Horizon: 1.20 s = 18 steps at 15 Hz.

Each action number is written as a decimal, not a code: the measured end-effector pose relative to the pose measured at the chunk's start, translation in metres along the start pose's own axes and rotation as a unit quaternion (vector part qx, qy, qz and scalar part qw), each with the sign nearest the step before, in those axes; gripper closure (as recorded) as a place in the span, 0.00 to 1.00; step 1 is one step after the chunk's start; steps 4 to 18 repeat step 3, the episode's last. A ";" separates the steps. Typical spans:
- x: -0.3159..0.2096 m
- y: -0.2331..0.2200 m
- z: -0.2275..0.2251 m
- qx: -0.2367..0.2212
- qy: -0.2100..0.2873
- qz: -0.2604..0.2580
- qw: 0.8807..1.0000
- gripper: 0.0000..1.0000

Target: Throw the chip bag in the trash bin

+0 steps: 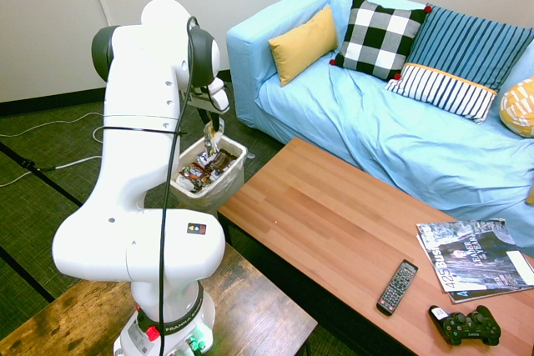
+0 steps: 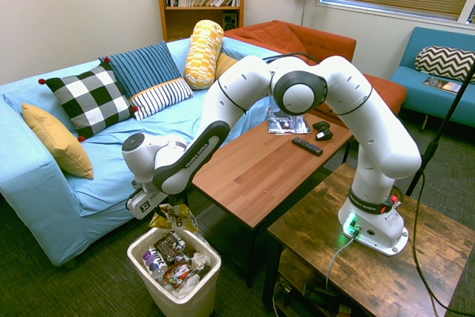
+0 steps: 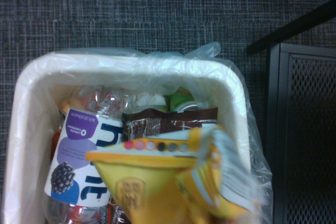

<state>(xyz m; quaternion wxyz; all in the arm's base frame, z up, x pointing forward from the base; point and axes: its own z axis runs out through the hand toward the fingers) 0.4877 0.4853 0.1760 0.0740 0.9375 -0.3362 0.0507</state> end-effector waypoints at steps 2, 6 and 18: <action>0.000 0.000 -0.001 -0.001 0.000 0.000 1.000 0.00; 0.000 0.000 -0.001 -0.003 -0.001 0.001 1.000 0.00; 0.000 0.000 -0.001 -0.003 -0.001 0.001 1.000 0.00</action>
